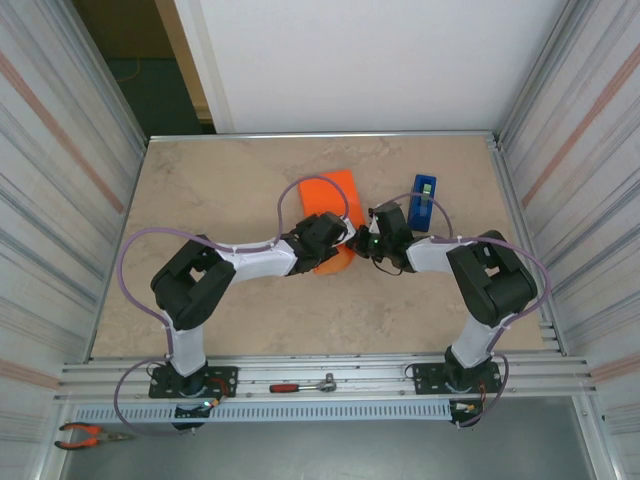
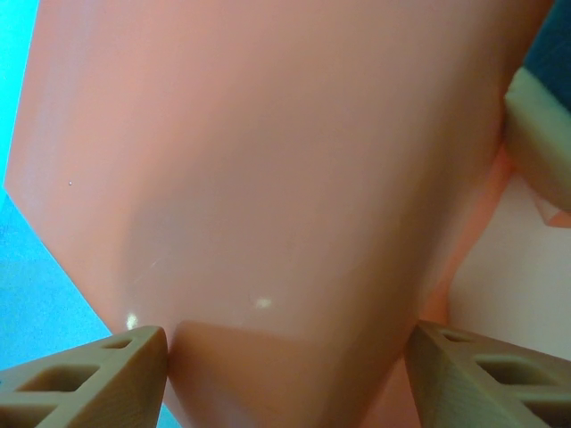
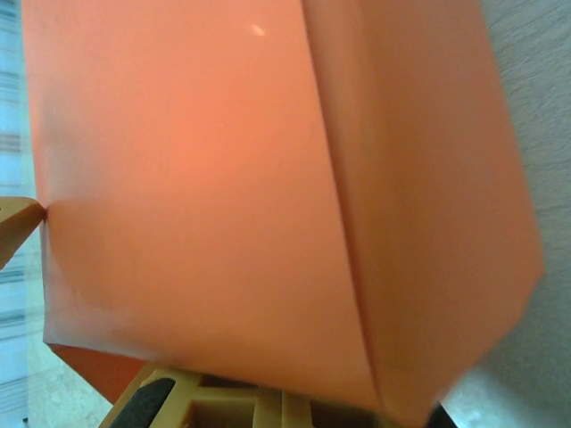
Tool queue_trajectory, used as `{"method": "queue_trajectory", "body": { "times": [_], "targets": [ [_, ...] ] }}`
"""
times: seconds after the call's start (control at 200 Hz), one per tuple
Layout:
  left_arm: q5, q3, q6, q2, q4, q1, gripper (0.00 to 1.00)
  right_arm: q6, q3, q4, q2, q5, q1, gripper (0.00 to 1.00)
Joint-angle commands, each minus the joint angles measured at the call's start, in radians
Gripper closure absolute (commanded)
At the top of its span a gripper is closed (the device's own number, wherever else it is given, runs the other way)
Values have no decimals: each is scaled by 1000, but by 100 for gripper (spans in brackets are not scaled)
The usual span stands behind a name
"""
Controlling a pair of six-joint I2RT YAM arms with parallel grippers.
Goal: Wrap the gift box in paper
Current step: Fold the wrapping paper for the gift box.
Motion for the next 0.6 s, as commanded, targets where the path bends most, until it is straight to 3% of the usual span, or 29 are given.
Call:
{"method": "queue_trajectory", "body": {
  "times": [0.0, 0.306, 0.371, 0.461, 0.596],
  "targets": [
    [99, -34, -1, 56, -89, -11, 30, 23, -10, 94, 34, -19, 36, 100],
    [96, -34, -1, 55, -90, -14, 30, 31, -29, 97, 79, -15, 53, 100],
    [94, -33, -1, 54, -90, -13, 30, 33, -31, 89, 83, -16, 54, 92],
    [94, -33, -1, 52, -91, -13, 30, 35, -38, 77, 82, -22, 54, 71],
    [93, -34, -2, 51, -94, -16, 31, 31, -58, 61, 45, -28, 54, 60]
  ]
}}
